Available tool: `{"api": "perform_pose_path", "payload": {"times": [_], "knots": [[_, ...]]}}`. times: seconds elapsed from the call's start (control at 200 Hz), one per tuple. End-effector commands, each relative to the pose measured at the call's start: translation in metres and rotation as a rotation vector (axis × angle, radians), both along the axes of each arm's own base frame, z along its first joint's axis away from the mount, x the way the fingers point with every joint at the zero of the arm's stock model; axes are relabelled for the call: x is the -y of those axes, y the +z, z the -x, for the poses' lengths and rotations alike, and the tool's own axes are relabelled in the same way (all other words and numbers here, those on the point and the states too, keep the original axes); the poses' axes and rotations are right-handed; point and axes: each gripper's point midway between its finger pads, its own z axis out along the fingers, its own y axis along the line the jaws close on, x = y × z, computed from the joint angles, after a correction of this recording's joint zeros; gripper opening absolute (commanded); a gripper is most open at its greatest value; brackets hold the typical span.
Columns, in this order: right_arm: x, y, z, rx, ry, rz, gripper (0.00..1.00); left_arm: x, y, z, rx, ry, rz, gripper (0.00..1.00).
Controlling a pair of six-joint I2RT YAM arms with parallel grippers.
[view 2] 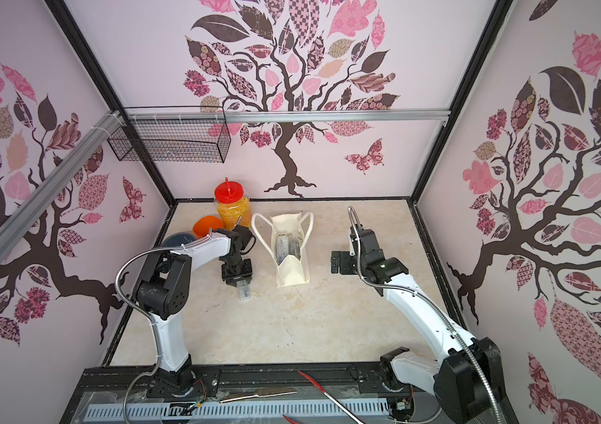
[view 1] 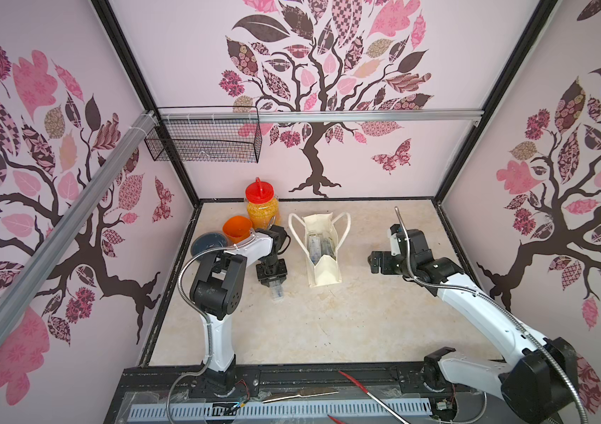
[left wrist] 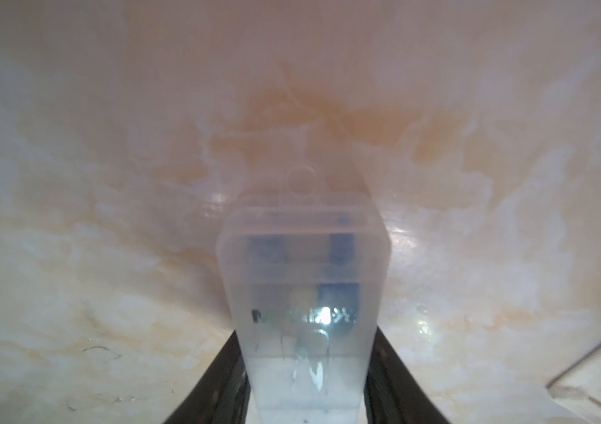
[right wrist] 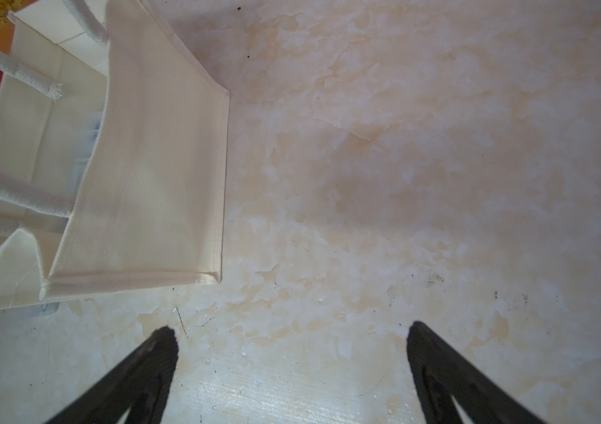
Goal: Put the compass set into the canvas bag
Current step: Pick up the compass set at the center of the board.
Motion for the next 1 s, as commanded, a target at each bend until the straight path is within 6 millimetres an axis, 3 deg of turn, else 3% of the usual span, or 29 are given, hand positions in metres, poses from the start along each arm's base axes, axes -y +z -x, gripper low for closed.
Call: {"api": "perform_pose_path", "payload": {"times": [0.0, 0.18, 0.32, 0.61, 0.995], "knots": [[-0.002, 0.018, -0.007, 0.036, -0.006, -0.017, 1.00, -0.007, -0.001, 0.004, 0.004, 0.000, -0.020, 0.41], [-0.001, 0.020, -0.007, 0.040, -0.005, -0.016, 1.00, -0.009, 0.020, -0.002, 0.067, -0.001, -0.022, 0.39], [-0.001, 0.019, -0.006, 0.037, -0.007, -0.019, 1.00, -0.010, 0.050, -0.008, 0.144, 0.001, -0.008, 0.39], [-0.002, 0.021, -0.007, 0.041, -0.003, -0.025, 1.00, -0.010, 0.134, -0.021, 0.353, 0.008, 0.035, 0.39], [-0.002, 0.025, -0.008, 0.049, -0.006, -0.024, 1.00, 0.011, 0.257, -0.048, 0.618, -0.047, 0.085, 0.40]]}}
